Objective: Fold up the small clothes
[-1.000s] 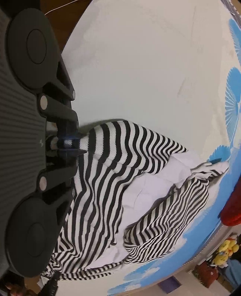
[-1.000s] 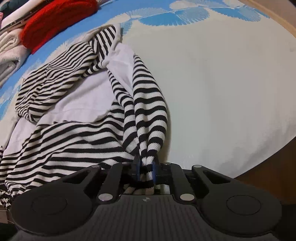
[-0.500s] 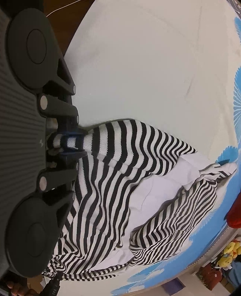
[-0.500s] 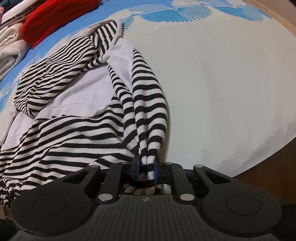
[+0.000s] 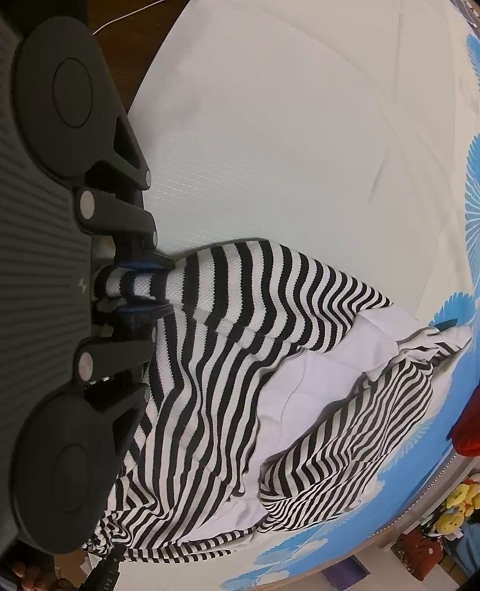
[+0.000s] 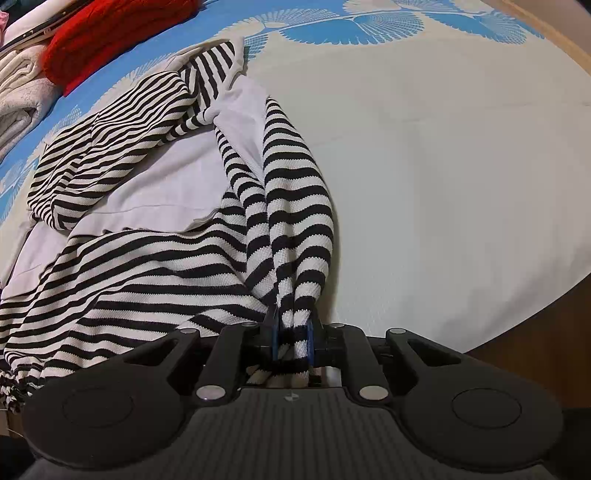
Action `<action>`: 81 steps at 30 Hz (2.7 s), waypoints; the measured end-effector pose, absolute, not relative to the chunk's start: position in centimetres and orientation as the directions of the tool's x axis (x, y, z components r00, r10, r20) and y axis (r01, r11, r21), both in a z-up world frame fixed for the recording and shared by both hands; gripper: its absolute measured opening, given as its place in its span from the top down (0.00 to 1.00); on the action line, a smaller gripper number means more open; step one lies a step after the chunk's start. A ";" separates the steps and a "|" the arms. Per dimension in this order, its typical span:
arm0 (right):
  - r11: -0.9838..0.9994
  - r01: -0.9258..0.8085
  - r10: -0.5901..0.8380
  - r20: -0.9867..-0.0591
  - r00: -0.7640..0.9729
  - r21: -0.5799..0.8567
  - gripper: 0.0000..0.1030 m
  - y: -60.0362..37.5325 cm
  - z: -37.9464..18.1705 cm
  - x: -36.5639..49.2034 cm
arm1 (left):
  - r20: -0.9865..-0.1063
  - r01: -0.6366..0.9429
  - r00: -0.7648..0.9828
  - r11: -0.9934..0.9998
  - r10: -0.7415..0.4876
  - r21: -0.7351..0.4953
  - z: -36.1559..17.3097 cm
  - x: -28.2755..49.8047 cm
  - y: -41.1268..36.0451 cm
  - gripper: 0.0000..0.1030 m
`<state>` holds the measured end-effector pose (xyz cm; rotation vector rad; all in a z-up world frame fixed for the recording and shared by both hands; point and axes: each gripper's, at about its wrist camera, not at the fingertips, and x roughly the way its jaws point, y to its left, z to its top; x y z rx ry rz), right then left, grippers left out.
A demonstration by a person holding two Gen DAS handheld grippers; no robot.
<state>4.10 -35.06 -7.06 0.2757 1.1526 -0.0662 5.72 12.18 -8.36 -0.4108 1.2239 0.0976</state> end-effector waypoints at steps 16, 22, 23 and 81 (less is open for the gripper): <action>0.975 0.163 0.073 -0.907 0.415 0.153 0.87 -34.6 -7.0 4.0 | -0.927 -0.270 0.346 0.932 -0.141 -0.243 -8.5 5.7 12.0 0.81; 0.979 0.140 0.067 -0.887 0.457 0.147 0.91 -34.4 -6.0 3.8 | -0.907 -0.230 0.404 0.947 -0.118 -0.226 -7.3 5.2 11.3 0.93; 0.976 0.142 0.076 -0.873 0.482 0.163 0.91 -34.6 -5.4 3.7 | -0.900 -0.220 0.419 0.948 -0.121 -0.230 -6.9 5.0 11.3 0.93; 0.948 -0.317 0.178 -0.761 0.623 -0.038 0.48 -33.3 -4.8 21.8 | -0.869 0.056 0.482 0.993 -0.117 -0.103 -5.1 23.2 14.3 0.24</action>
